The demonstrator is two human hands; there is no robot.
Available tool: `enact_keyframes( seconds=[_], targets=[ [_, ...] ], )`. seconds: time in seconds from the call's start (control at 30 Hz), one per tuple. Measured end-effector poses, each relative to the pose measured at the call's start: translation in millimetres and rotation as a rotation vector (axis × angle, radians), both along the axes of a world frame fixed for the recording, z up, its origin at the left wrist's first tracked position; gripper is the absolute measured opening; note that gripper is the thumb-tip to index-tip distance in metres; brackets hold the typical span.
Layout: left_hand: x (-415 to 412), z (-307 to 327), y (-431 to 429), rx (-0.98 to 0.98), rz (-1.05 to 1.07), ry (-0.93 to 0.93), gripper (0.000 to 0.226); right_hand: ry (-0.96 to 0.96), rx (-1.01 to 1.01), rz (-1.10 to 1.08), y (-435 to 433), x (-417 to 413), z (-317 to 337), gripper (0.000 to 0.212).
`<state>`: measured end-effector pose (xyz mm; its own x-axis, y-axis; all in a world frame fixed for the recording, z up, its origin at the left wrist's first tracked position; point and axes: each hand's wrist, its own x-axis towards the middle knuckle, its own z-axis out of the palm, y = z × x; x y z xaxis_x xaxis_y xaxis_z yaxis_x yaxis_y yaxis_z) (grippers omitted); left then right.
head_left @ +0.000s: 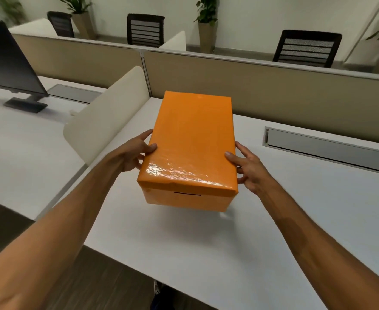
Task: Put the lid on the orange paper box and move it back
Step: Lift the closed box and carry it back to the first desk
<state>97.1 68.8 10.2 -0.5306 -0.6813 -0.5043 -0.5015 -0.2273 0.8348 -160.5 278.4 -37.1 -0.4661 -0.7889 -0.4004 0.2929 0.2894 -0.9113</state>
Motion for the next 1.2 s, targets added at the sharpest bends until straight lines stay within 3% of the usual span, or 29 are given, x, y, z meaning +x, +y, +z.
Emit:
enact_keyframes(
  seconds=[0.63,1.2],
  targets=[
    [34.0,-42.5,-251.0,0.069,-0.013,-0.016,0.059,-0.031,0.029,-0.144,-223.0,75.4,-30.9,0.079],
    [4.9,-51.9,-349.0,0.044,-0.137,-0.093,0.064,0.004,0.063,-0.176,-316.1,58.6,-41.6,0.078]
  ],
)
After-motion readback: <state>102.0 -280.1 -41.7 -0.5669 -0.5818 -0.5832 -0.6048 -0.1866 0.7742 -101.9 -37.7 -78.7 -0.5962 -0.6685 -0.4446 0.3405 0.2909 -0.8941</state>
